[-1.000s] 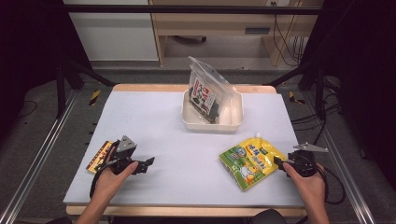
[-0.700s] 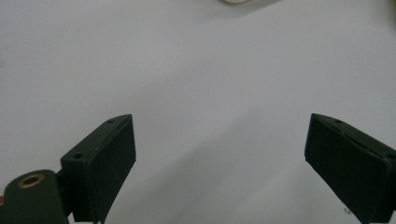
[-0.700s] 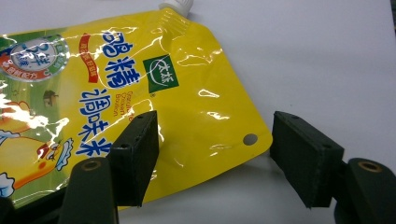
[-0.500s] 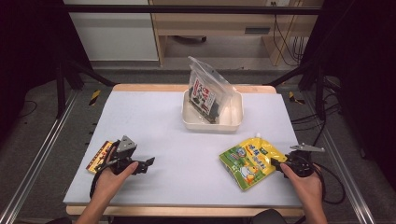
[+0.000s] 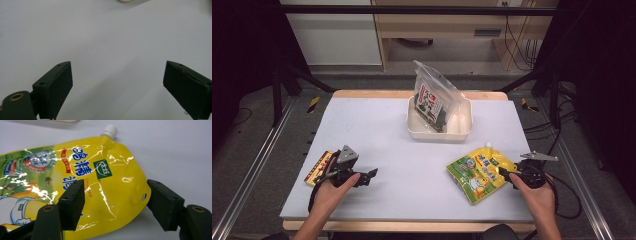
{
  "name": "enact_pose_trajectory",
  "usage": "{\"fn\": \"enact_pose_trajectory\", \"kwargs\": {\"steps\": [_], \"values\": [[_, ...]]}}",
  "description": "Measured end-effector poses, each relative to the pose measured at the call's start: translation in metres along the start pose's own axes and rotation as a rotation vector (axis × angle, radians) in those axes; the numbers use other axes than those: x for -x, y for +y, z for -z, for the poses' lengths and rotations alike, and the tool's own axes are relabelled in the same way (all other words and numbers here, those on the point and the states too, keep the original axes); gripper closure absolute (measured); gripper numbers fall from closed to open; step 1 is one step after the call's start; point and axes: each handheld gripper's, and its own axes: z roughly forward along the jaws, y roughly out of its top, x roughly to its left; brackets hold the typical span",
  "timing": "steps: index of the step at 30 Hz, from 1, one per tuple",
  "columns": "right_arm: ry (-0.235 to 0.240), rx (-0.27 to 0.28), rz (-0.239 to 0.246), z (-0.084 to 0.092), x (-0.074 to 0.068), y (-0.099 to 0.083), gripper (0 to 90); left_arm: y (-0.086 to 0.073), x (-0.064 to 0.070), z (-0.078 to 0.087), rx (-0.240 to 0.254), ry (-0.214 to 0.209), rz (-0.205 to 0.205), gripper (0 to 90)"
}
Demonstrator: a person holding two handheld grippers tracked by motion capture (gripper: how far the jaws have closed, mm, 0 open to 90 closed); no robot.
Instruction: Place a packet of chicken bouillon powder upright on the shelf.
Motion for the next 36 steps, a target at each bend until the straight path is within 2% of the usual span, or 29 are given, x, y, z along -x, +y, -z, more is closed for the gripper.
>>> {"fn": "enact_pose_trajectory", "kwargs": {"steps": [3,9,12,13,14,15,16,17,20,25,26,28,29,30,32,33,34,36], "values": [[0.003,0.002,0.012,0.0,-0.003,0.001,34.7,0.0,0.0,0.0,0.0,0.0,0.0,8.6],[0.001,-0.047,-0.002,-0.006,-0.002,-0.002,44.3,0.0,0.0,0.0,-0.002,-0.001,-0.003,8.6],[-0.024,-0.051,-0.015,-0.008,0.0,0.001,57.1,0.0,0.0,0.0,-0.002,-0.002,-0.002,8.6],[-0.024,-0.051,-0.015,-0.008,0.0,0.001,57.1,0.0,0.0,0.0,-0.002,-0.002,-0.002,8.6],[-0.031,-0.055,-0.031,-0.009,0.001,0.003,66.2,0.0,0.001,-0.001,-0.002,-0.001,-0.003,8.6],[-0.031,-0.055,-0.031,-0.009,0.001,0.003,66.2,0.0,0.001,-0.001,-0.002,-0.001,-0.003,8.7],[-0.041,-0.055,-0.029,-0.01,0.001,0.005,72.9,0.0,0.001,-0.001,-0.002,-0.001,-0.003,8.7],[-0.034,-0.057,-0.037,-0.011,0.001,0.008,80.2,0.0,0.001,-0.001,-0.002,-0.001,-0.004,8.6],[-0.034,-0.039,-0.031,-0.012,-0.002,0.014,89.5,0.0,0.0,0.0,-0.002,-0.001,-0.004,8.6],[-0.029,0.008,-0.017,-0.006,-0.007,0.028,90.0,0.0,-0.001,0.001,0.0,-0.001,-0.001,8.7],[-0.013,0.038,-0.012,0.001,-0.012,0.039,90.0,0.0,-0.001,0.001,0.001,-0.001,-0.001,8.6],[-0.013,0.064,0.023,0.01,-0.018,0.05,90.0,0.0,-0.001,0.001,0.002,-0.001,-0.001,8.7],[-0.013,0.064,0.023,0.01,-0.018,0.05,90.0,0.0,-0.001,0.001,0.002,-0.001,-0.001,8.7],[-0.003,0.088,0.044,0.018,-0.023,0.061,90.0,0.0,-0.001,0.001,0.003,-0.001,-0.001,8.7],[0.007,0.112,0.073,0.027,-0.028,0.071,90.0,0.001,-0.001,0.002,0.004,0.0,-0.002,8.7],[0.007,0.112,0.073,0.027,-0.028,0.071,90.0,0.001,-0.001,0.002,0.004,0.0,-0.002,8.7],[0.021,0.134,0.104,0.035,-0.034,0.08,90.0,0.001,-0.001,0.002,0.005,0.0,-0.002,8.7],[0.033,0.149,0.13,0.042,-0.04,0.087,90.0,0.001,-0.001,0.002,0.006,0.001,0.0,8.7]]}}
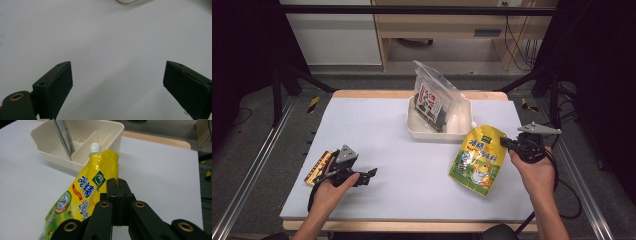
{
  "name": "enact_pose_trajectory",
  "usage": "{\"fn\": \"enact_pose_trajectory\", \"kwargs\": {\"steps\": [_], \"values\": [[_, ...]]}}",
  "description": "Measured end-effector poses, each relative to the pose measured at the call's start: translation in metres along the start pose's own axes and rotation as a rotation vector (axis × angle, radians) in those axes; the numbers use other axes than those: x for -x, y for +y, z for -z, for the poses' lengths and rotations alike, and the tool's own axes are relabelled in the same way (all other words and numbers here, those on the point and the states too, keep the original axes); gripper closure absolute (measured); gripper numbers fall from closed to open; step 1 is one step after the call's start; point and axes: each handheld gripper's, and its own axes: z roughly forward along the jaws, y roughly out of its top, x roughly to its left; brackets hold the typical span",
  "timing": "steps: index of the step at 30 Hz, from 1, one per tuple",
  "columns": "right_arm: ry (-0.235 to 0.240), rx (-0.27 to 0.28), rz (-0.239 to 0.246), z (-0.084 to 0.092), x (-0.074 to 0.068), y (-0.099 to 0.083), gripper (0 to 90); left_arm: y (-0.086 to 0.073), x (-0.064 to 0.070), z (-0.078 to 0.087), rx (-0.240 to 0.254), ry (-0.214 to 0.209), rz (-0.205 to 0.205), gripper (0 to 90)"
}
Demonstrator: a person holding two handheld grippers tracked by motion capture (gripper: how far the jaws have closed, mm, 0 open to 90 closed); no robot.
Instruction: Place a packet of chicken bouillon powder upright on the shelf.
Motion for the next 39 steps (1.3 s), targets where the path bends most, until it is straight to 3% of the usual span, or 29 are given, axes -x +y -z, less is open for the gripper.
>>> {"fn": "enact_pose_trajectory", "kwargs": {"steps": [7,18,29,32,34,37,39], "values": [[0.036,0.022,0.077,0.01,-0.019,0.021,90.0,0.0,0.0,0.0,0.0,-0.001,0.0,8.7],[0.105,0.042,0.139,0.011,-0.04,0.038,90.0,0.001,0.0,0.001,0.005,-0.001,0.003,9.0],[0.207,0.039,0.268,0.007,-0.076,0.063,90.0,0.004,-0.004,0.01,0.029,-0.018,-0.003,9.4],[0.259,0.048,0.306,0.007,-0.088,0.073,90.0,0.01,-0.003,0.017,0.048,-0.033,-0.017,9.5],[0.286,0.048,0.329,0.007,-0.095,0.078,90.0,0.019,0.0,0.025,0.057,-0.059,-0.051,9.4],[0.307,0.047,0.358,0.006,-0.103,0.083,90.0,0.025,0.002,0.029,0.066,-0.074,-0.062,9.5],[0.354,0.041,0.383,0.003,-0.114,0.088,90.0,0.032,0.004,0.033,0.064,-0.091,-0.083,9.5]]}}
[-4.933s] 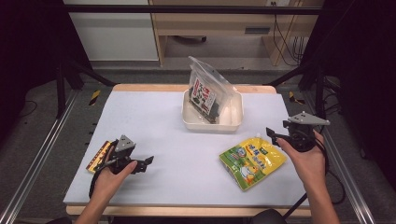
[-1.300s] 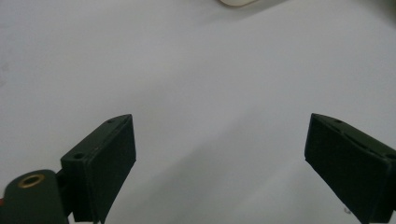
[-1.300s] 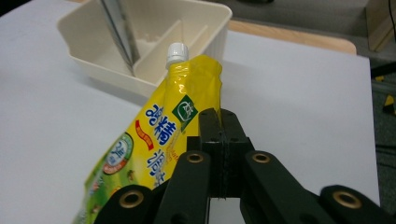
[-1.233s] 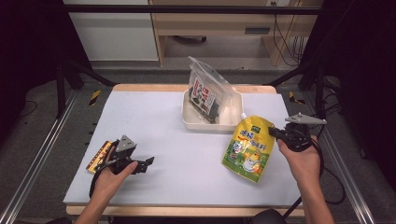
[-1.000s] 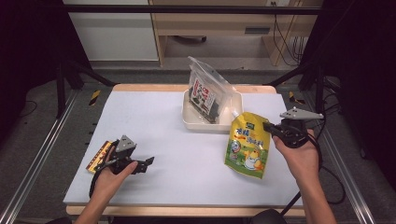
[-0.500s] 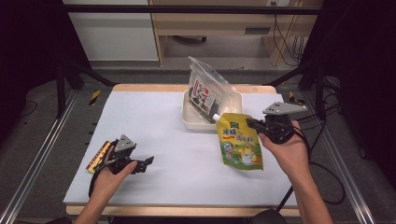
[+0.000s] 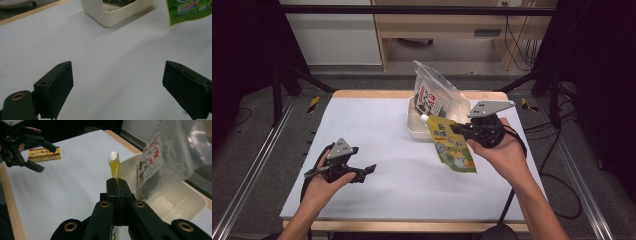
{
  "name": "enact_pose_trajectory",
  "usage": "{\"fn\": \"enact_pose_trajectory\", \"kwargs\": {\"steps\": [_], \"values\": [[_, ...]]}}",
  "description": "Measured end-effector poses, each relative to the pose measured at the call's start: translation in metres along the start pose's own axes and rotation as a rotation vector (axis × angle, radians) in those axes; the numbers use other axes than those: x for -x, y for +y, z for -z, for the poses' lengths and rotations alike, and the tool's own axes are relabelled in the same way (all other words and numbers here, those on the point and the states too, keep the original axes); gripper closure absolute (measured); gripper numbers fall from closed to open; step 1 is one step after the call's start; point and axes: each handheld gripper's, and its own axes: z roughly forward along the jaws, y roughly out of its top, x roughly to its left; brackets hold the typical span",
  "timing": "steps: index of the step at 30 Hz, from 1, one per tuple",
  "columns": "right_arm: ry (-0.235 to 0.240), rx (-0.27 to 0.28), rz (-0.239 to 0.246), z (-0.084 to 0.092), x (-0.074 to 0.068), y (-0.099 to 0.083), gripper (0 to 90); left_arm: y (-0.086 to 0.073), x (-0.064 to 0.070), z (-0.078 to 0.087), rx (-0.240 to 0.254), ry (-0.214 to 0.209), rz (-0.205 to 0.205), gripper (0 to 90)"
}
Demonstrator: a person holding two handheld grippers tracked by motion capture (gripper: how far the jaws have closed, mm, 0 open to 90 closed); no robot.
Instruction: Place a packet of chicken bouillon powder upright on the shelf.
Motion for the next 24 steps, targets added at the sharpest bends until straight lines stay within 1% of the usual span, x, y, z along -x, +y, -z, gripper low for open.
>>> {"fn": "enact_pose_trajectory", "kwargs": {"steps": [1,2,3,4,5,7,8,9,10,11,13,14,15,16,17,18,19,20,21,23,24], "values": [[0.02,0.001,0.009,-0.003,-0.002,0.002,90.0,0.003,0.0,0.001,-0.006,-0.007,-0.012,9.5],[0.037,0.0,0.017,-0.007,-0.004,0.004,90.0,0.01,0.001,0.001,-0.019,-0.028,-0.028,9.5],[0.052,-0.004,0.027,-0.011,-0.006,0.006,90.0,0.01,0.001,0.001,-0.019,-0.028,-0.028,9.5],[0.052,-0.004,0.027,-0.011,-0.006,0.006,90.0,0.013,0.001,0.001,-0.025,-0.034,-0.034,9.5],[0.084,-0.011,0.05,-0.019,-0.011,0.009,90.0,0.02,0.0,0.001,-0.039,-0.051,-0.044,9.7],[0.113,-0.014,0.074,-0.026,-0.017,0.013,90.0,0.026,0.0,0.001,-0.053,-0.062,-0.06,9.8],[0.128,-0.021,0.088,-0.029,-0.02,0.014,90.0,0.03,0.0,0.002,-0.063,-0.063,-0.074,9.8],[0.139,-0.024,0.105,-0.033,-0.023,0.016,90.0,0.03,0.0,0.002,-0.063,-0.063,-0.074,9.8],[0.147,-0.028,0.117,-0.036,-0.026,0.018,90.0,0.033,0.001,0.002,-0.073,-0.064,-0.09,9.8],[0.16,-0.036,0.132,-0.039,-0.028,0.019,90.0,0.041,0.002,0.004,-0.088,-0.063,-0.115,9.8],[0.176,-0.043,0.148,-0.045,-0.032,0.022,90.0,0.049,0.003,0.006,-0.095,-0.07,-0.134,9.7],[0.186,-0.047,0.161,-0.048,-0.034,0.023,90.0,0.049,0.003,0.006,-0.095,-0.07,-0.134,9.7],[0.196,-0.051,0.17,-0.05,-0.036,0.025,90.0,0.053,0.004,0.007,-0.098,-0.069,-0.145,9.7],[0.196,-0.051,0.17,-0.05,-0.036,0.025,90.0,0.056,0.006,0.009,-0.103,-0.067,-0.161,9.7],[0.211,-0.054,0.181,-0.054,-0.039,0.027,90.0,0.063,0.008,0.011,-0.116,-0.067,-0.195,9.7],[0.221,-0.057,0.186,-0.056,-0.041,0.028,90.0,0.063,0.008,0.011,-0.116,-0.067,-0.195,9.8],[0.229,-0.057,0.193,-0.057,-0.042,0.028,90.0,0.07,0.011,0.012,-0.125,-0.068,-0.223,9.9],[0.229,-0.057,0.193,-0.057,-0.042,0.028,90.0,0.07,0.011,0.012,-0.125,-0.068,-0.223,10.0],[0.242,-0.062,0.202,-0.06,-0.045,0.029,90.0,0.075,0.014,0.013,-0.134,-0.074,-0.252,10.1],[0.259,-0.063,0.209,-0.062,-0.048,0.03,90.0,0.079,0.015,0.013,-0.138,-0.08,-0.274,10.3],[0.262,-0.064,0.215,-0.062,-0.05,0.031,90.0,0.08,0.016,0.013,-0.138,-0.087,-0.276,10.6]]}}
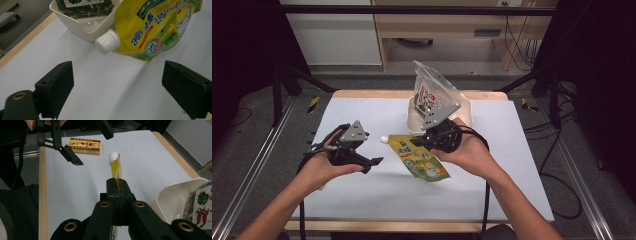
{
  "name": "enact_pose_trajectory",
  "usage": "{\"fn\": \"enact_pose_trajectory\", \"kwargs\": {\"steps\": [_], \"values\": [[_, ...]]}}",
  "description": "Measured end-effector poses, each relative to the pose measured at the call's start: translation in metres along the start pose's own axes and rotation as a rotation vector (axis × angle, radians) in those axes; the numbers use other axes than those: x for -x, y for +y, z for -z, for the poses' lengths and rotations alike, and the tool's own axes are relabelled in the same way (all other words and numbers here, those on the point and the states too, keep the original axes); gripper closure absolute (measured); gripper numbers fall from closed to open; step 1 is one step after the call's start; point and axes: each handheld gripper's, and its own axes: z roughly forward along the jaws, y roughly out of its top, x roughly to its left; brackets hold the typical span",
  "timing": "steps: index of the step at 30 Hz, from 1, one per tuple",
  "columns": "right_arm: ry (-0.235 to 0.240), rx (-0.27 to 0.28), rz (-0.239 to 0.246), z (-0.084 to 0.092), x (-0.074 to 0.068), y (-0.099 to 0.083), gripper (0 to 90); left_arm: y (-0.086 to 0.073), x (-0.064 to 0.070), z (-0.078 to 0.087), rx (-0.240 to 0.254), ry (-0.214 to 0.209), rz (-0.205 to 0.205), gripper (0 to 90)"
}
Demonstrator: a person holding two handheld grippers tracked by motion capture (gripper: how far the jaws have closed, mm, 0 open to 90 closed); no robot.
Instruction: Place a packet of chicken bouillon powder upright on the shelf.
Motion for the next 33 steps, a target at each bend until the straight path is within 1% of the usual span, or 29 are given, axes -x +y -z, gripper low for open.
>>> {"fn": "enact_pose_trajectory", "kwargs": {"steps": [1,5,6,9,11,14,16,17,18,19,21,22,23,25,26,27,28,29,30,31,32,33], "values": [[0.005,-0.001,0.009,-0.001,-0.001,0.001,90.0,0.001,0.0,0.0,0.0,-0.005,-0.004,11.0],[0.014,-0.01,0.021,-0.002,-0.003,0.004,90.0,0.004,0.0,-0.003,-0.007,-0.014,-0.017,12.2],[0.017,-0.007,0.024,-0.002,-0.003,0.004,90.0,0.005,0.0,-0.004,-0.012,-0.019,-0.029,12.9],[0.025,-0.005,0.022,-0.002,-0.003,0.005,90.0,0.006,0.0,-0.007,-0.018,-0.028,-0.031,14.7],[0.035,-0.009,0.035,-0.004,-0.005,0.007,90.0,0.006,-0.001,-0.011,-0.024,-0.041,-0.037,18.0],[0.041,-0.008,0.038,-0.004,-0.006,0.007,90.0,0.007,-0.003,-0.014,-0.024,-0.051,-0.035,19.5],[0.05,-0.007,0.053,-0.006,-0.008,0.009,90.0,0.008,-0.004,-0.017,-0.025,-0.068,-0.034,22.9],[0.054,-0.006,0.058,-0.007,-0.008,0.009,90.0,0.008,-0.004,-0.018,-0.031,-0.075,-0.041,24.0],[0.055,-0.006,0.057,-0.007,-0.009,0.009,90.0,0.008,-0.005,-0.021,-0.04,-0.096,-0.045,26.5],[0.056,-0.005,0.058,-0.008,-0.009,0.01,90.0,0.009,-0.006,-0.023,-0.047,-0.106,-0.05,28.6],[0.058,-0.004,0.061,-0.008,-0.01,0.01,90.0,0.009,-0.006,-0.024,-0.048,-0.113,-0.049,29.8],[0.062,-0.001,0.066,-0.01,-0.01,0.011,90.0,0.009,-0.008,-0.027,-0.062,-0.138,-0.057,35.0],[0.062,-0.001,0.064,-0.01,-0.01,0.011,90.0,0.01,-0.008,-0.028,-0.064,-0.14,-0.063,37.8],[0.064,0.0,0.065,-0.011,-0.01,0.011,90.0,0.011,-0.008,-0.029,-0.065,-0.14,-0.061,43.8],[0.064,0.0,0.065,-0.011,-0.01,0.011,90.0,0.012,-0.008,-0.029,-0.075,-0.138,-0.063,43.8],[0.064,-0.001,0.065,-0.011,-0.01,0.011,90.0,0.012,-0.009,-0.029,-0.084,-0.135,-0.072,46.4],[0.058,-0.002,0.065,-0.011,-0.01,0.01,90.0,0.013,-0.01,-0.029,-0.088,-0.14,-0.065,52.7],[0.058,-0.002,0.065,-0.011,-0.01,0.01,90.0,0.013,-0.012,-0.028,-0.093,-0.15,-0.06,52.7],[0.049,-0.004,0.063,-0.01,-0.008,0.009,90.0,0.014,-0.012,-0.028,-0.096,-0.161,-0.063,60.4],[0.049,-0.004,0.063,-0.01,-0.008,0.009,90.0,0.014,-0.012,-0.027,-0.096,-0.171,-0.06,60.4],[0.04,-0.002,0.054,-0.007,-0.006,0.006,90.0,0.015,-0.01,-0.025,-0.09,-0.183,-0.065,66.1],[0.042,0.002,0.054,-0.006,-0.004,0.005,90.0,0.017,-0.009,-0.024,-0.088,-0.18,-0.073,67.6]]}}
